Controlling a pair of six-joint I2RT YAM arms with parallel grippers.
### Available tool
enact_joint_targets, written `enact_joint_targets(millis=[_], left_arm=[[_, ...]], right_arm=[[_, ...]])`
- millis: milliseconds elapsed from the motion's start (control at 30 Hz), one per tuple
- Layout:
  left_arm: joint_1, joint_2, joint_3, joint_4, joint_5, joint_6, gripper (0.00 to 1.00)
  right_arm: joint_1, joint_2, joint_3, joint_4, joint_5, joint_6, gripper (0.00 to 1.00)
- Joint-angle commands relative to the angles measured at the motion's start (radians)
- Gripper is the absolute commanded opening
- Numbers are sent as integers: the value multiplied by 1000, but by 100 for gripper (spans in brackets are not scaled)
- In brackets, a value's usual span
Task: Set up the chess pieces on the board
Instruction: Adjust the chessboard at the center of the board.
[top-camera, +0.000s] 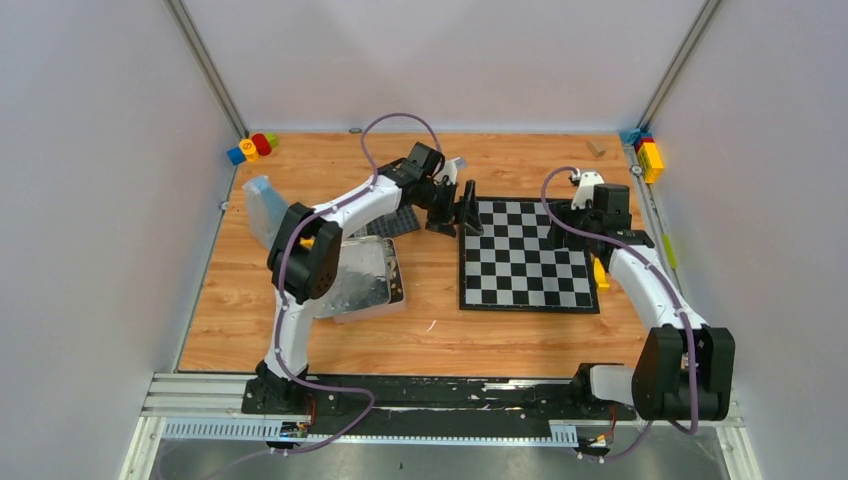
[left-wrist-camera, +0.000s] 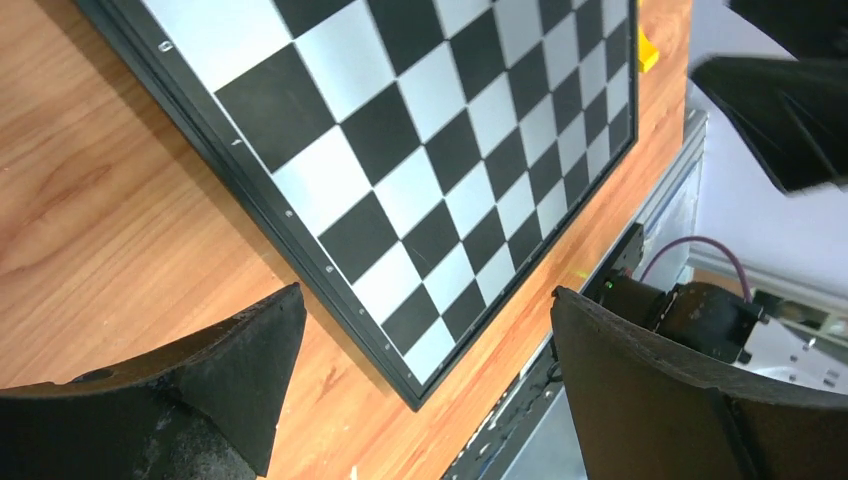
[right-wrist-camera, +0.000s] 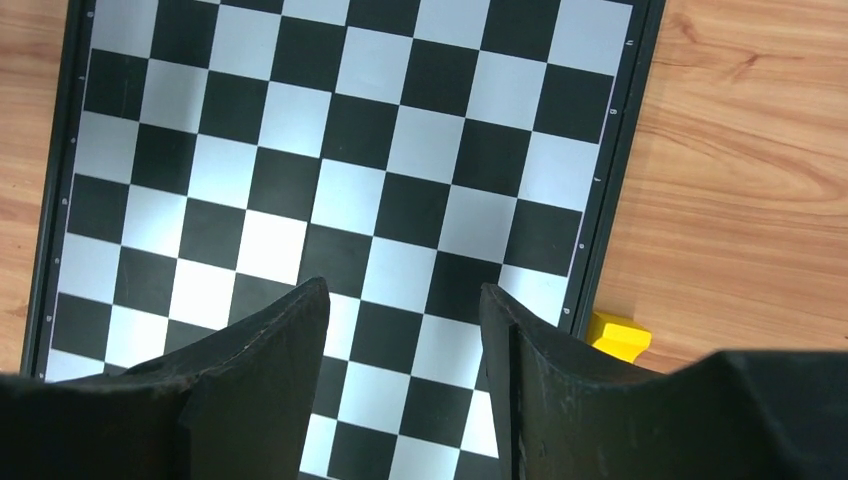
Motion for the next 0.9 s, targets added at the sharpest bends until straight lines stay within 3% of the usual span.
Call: enact_joint_targets(millis=[0,167,400,700,767,867], left_arm=[[-12,-148,53,-67,-7,187,100],[-12,-256,49,-138,-51,398,100],[-13,-402,33,-190,-258,649,100],[-13,-404,91,-252,-292,719,100],[-13,-389,98,-256,-282,718,100],[-13,-366,106,-254,-262,703,100]], right_arm=[[-3,77,84,67,-5,78,58],[-2,210,170,134,6,170,66],[-3,382,297,198,98,243,72],[-54,480,343,282,175,397,77],[-56,489,344,297,235,419,89],[-69,504,355,305,264,446,91]])
